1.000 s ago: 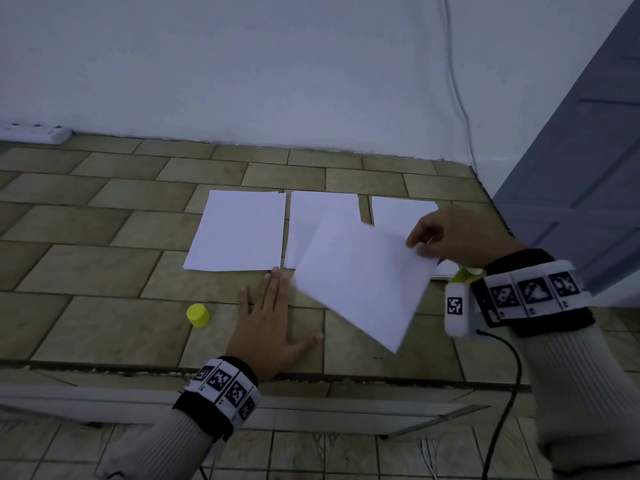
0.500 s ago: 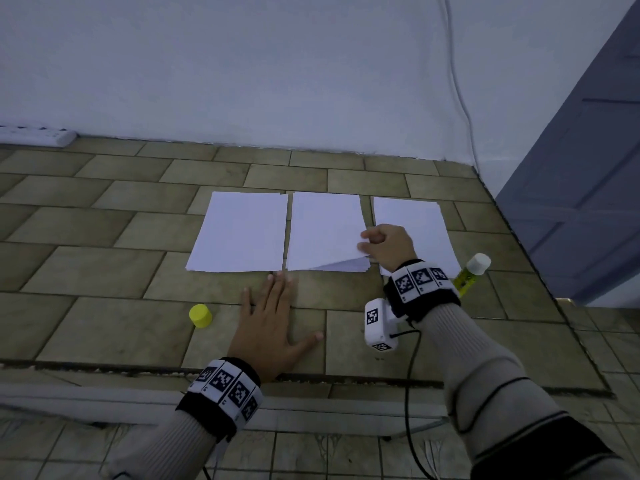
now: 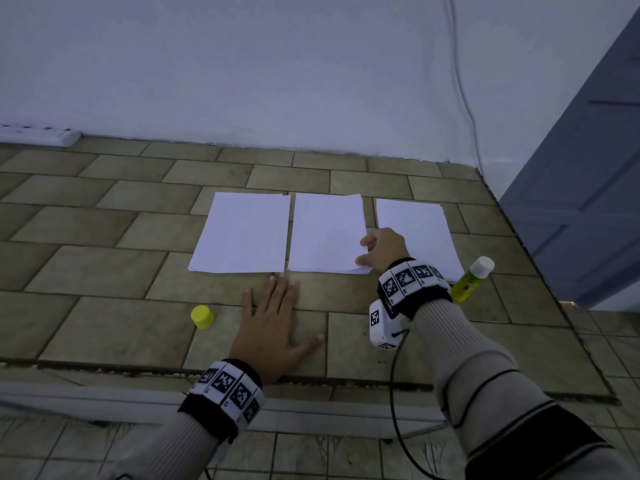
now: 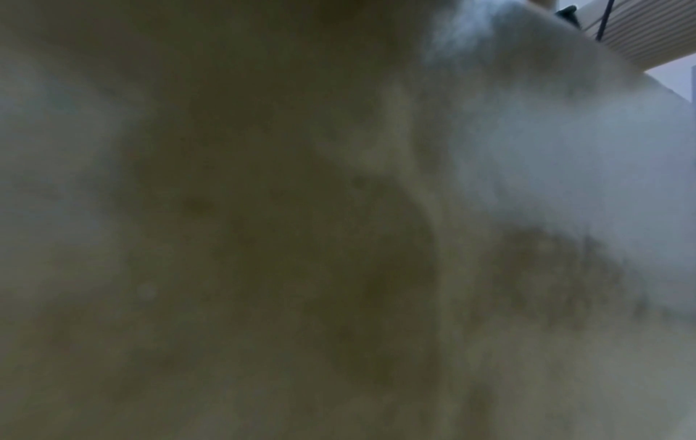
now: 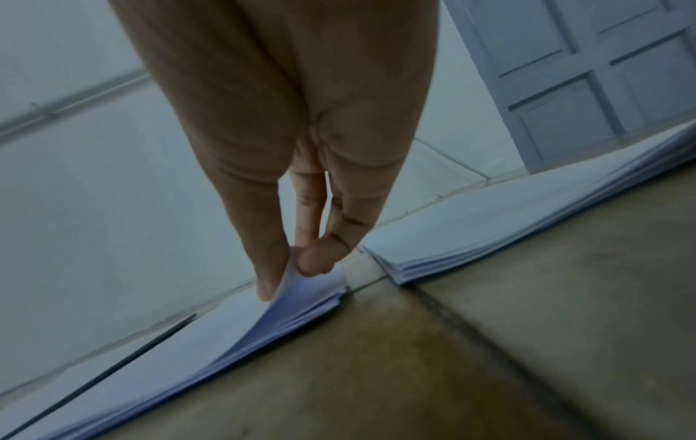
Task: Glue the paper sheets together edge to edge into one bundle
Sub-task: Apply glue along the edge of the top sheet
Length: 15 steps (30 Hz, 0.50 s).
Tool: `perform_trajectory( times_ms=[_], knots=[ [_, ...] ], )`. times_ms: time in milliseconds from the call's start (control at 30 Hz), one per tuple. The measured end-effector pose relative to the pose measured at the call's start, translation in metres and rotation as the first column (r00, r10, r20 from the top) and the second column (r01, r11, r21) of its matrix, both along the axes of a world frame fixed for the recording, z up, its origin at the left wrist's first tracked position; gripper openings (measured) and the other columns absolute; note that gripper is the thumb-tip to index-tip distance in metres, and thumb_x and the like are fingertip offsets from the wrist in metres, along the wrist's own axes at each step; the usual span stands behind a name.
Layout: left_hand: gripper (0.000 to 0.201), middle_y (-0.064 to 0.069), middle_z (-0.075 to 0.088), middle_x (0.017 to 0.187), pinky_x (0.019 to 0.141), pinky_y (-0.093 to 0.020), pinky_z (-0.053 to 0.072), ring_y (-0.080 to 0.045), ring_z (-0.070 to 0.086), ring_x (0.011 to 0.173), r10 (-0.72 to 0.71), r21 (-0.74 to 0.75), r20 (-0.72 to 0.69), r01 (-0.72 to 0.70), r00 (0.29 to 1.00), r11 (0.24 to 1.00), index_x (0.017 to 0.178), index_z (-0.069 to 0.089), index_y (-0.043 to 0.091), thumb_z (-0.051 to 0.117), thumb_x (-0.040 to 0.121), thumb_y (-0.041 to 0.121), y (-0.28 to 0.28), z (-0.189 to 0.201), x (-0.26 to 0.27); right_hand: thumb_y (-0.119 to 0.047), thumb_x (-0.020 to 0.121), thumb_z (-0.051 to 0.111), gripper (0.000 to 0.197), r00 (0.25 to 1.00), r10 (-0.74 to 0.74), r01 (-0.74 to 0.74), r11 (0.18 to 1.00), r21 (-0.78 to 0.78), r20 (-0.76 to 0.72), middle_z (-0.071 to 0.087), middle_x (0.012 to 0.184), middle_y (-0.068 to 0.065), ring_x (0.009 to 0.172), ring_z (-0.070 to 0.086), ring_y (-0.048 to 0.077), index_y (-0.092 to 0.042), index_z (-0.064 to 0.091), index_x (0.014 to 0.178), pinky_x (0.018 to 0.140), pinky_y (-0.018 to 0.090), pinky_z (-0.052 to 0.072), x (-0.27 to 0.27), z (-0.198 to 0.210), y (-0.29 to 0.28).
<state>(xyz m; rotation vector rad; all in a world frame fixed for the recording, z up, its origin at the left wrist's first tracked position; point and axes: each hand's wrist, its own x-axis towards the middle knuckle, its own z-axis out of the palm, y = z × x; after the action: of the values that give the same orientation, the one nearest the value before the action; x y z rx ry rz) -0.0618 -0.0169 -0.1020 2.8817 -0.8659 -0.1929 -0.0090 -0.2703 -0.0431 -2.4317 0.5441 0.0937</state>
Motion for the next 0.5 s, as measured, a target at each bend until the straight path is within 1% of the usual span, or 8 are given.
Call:
perform_trajectory(
  times_ms=[100, 167, 267, 333, 433, 500],
  knots=[
    [0.115, -0.004, -0.011, 0.163, 0.117, -0.052, -0.013, -0.018, -0.017, 0.148, -0.002, -0.010, 0.002, 0.002, 1.000, 1.000, 0.156, 0.000, 0.015, -0.008, 0.069, 0.090, 0.000, 0.000, 0.000, -0.012, 0.075, 0.079, 0.048, 1.000, -0.001, 0.001, 1.000, -0.020, -0.024, 0.060, 0.119, 0.013, 0.105, 0.057, 0.023, -0.005, 0.059, 0.118, 0.083, 0.025, 0.045, 0.003, -0.003, -0.001],
    [0.114, -0.004, -0.011, 0.163, 0.117, -0.051, -0.013, -0.018, -0.018, 0.148, -0.001, -0.009, 0.002, 0.001, 1.000, 1.000, 0.156, -0.001, 0.015, -0.009, 0.069, 0.089, 0.000, 0.001, -0.001, -0.012, 0.075, 0.078, 0.048, 0.998, 0.009, -0.013, 0.998, -0.056, -0.058, 0.058, 0.121, 0.013, 0.111, 0.056, 0.024, -0.005, 0.057, 0.119, 0.087, 0.030, 0.048, 0.004, -0.006, -0.001],
    [0.115, -0.004, -0.014, 0.162, 0.117, -0.050, -0.015, -0.018, -0.020, 0.148, 0.004, 0.009, -0.002, -0.004, 1.000, 1.000, 0.155, -0.003, 0.016, -0.012, 0.067, 0.089, 0.000, 0.001, -0.001, -0.016, 0.078, 0.076, 0.051, 0.993, 0.027, -0.041, 0.991, -0.127, -0.111, 0.052, 0.129, 0.014, 0.117, 0.053, 0.025, -0.007, 0.055, 0.124, 0.089, 0.029, 0.045, 0.006, -0.009, 0.001],
    [0.115, -0.004, -0.012, 0.163, 0.117, -0.050, -0.015, -0.018, -0.018, 0.148, 0.005, -0.005, -0.005, -0.005, 1.000, 1.000, 0.156, -0.002, 0.016, -0.011, 0.068, 0.089, 0.000, 0.001, -0.001, -0.018, 0.080, 0.075, 0.052, 0.992, 0.020, -0.038, 0.989, -0.142, -0.126, 0.048, 0.133, 0.015, 0.119, 0.051, 0.025, -0.009, 0.053, 0.126, 0.090, 0.029, 0.044, 0.006, -0.011, 0.003],
    [0.115, -0.003, -0.011, 0.163, 0.117, -0.049, -0.014, -0.017, -0.017, 0.148, 0.004, -0.004, -0.017, -0.004, 1.000, 1.000, 0.156, -0.001, 0.016, -0.011, 0.068, 0.089, 0.001, 0.001, 0.000, -0.022, 0.082, 0.072, 0.050, 0.997, 0.020, -0.031, 0.991, -0.134, -0.081, 0.047, 0.131, 0.015, 0.115, 0.052, 0.026, -0.009, 0.052, 0.125, 0.090, 0.030, 0.044, 0.000, -0.011, 0.004],
    [0.115, -0.003, -0.008, 0.163, 0.118, -0.049, -0.012, -0.016, -0.015, 0.148, 0.002, -0.032, -0.016, -0.002, 1.000, 0.999, 0.156, 0.002, 0.015, -0.011, 0.069, 0.089, 0.002, 0.001, 0.000, -0.023, 0.083, 0.071, 0.045, 0.999, 0.014, -0.012, 0.996, -0.090, 0.030, 0.052, 0.125, 0.016, 0.110, 0.055, 0.026, -0.008, 0.055, 0.122, 0.088, 0.029, 0.043, -0.010, -0.003, 0.004]
  ],
)
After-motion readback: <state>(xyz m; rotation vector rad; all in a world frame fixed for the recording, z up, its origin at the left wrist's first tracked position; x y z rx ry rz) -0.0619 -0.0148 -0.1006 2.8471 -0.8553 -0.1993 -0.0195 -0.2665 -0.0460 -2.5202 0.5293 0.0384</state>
